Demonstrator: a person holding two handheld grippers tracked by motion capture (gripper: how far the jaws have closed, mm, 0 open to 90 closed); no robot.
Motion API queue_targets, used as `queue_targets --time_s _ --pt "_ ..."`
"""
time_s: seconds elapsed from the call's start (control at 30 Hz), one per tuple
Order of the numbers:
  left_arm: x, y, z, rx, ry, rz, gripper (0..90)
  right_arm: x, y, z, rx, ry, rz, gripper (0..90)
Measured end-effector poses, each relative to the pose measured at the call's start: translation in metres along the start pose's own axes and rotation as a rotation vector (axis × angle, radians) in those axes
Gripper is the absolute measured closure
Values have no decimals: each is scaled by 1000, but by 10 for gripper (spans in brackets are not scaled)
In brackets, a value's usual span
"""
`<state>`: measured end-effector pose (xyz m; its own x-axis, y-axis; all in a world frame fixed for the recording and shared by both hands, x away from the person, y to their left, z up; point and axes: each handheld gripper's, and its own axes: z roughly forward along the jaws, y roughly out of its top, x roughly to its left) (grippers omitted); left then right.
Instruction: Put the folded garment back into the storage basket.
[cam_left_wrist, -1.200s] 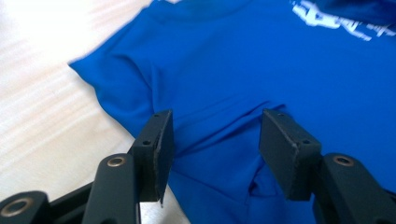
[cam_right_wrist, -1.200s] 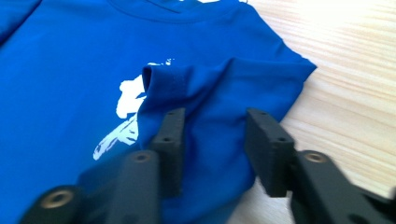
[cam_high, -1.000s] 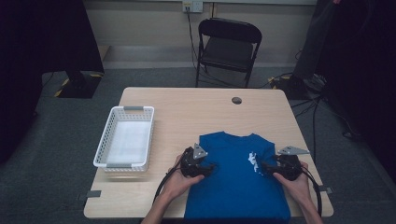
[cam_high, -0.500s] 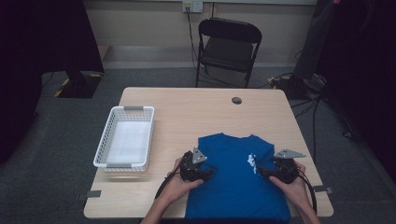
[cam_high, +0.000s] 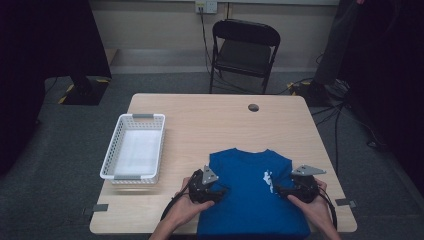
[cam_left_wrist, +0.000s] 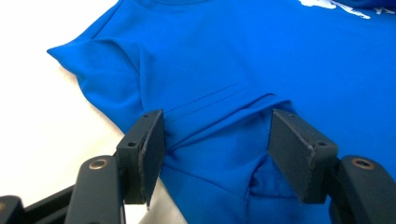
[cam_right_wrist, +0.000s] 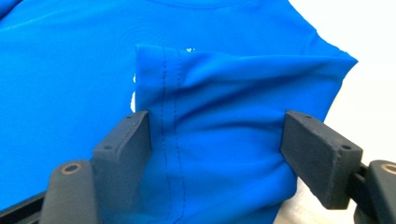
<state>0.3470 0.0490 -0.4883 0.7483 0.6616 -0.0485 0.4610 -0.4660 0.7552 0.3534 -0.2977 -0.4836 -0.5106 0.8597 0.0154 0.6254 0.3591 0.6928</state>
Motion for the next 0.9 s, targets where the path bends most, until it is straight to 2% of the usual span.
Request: queue_targets --time_s 0.2,0.33,0.5,0.63,0.73,0.8,0.83,0.9 --pt "-5 -8 -11 7 -10 14 365 14 -5 -7 14 16 -18 239" --pt "-11 -16 -21 16 -35 44 365 20 -8 -11 21 24 -25 238" --pt "-13 -19 -28 38 -63 41 357 28 -12 -16 33 38 -41 230" --pt "-10 -15 -30 46 -92 16 288 29 -12 -18 26 57 -29 223" --pt "-3 -9 -34 3 -83 -14 264 25 -5 -20 -29 97 -13 268" --pt "3 -4 -37 -20 -67 -20 269 22 0 -21 -66 95 -4 324" --pt "8 0 -38 -30 -57 -32 280 21 3 -22 -73 98 -8 381" --pt "14 5 -39 -47 -39 -43 307 19 9 -21 -64 71 -10 462"
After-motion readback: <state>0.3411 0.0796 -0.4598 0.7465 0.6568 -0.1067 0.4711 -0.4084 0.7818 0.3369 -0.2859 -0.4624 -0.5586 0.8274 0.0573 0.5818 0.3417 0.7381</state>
